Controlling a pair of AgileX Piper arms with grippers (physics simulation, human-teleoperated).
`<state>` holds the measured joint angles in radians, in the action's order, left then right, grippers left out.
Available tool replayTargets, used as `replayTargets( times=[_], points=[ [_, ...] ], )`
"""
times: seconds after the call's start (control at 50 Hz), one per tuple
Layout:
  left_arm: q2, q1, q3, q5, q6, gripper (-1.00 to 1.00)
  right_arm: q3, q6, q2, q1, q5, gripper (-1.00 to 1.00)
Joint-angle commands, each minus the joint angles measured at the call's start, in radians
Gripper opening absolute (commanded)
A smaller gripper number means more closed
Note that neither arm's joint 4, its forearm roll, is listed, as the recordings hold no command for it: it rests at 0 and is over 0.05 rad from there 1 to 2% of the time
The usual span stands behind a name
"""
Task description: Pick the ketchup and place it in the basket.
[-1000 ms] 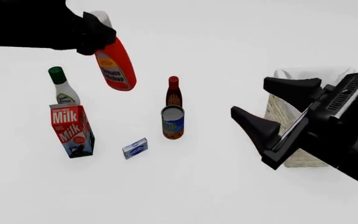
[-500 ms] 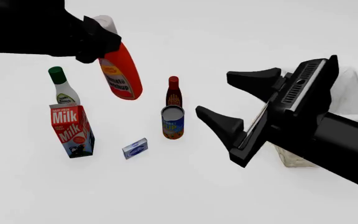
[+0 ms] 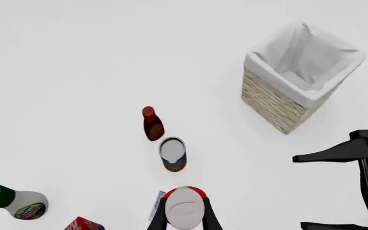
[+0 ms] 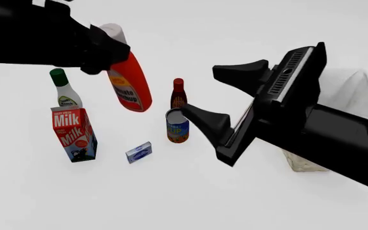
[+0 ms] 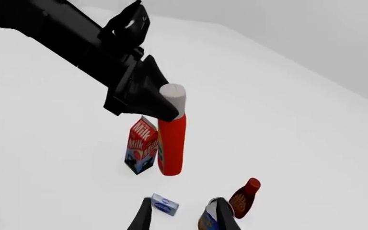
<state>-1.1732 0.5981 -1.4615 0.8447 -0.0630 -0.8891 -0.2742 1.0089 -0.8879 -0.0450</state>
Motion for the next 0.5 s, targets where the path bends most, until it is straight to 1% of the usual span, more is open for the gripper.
replayTargets(
  times=[0.02, 0.2, 0.3, 0.5],
  points=[
    [0.008, 0.015, 0.001, 0.005, -0.004, -1.00, -0.037, -0.007, 0.037, -0.019, 0.010, 1.00],
    [0.019, 0.023, 0.014, 0.010, 0.003, -1.00, -0.060, -0.025, 0.075, -0.031, 0.024, 1.00],
    [0.026, 0.031, 0.021, 0.015, 0.008, -1.00, -0.071, -0.025, 0.087, -0.037, 0.028, 1.00],
    [0.039, 0.046, 0.022, 0.033, 0.020, -1.00, -0.070, -0.027, 0.130, -0.039, 0.073, 1.00]
  ],
)
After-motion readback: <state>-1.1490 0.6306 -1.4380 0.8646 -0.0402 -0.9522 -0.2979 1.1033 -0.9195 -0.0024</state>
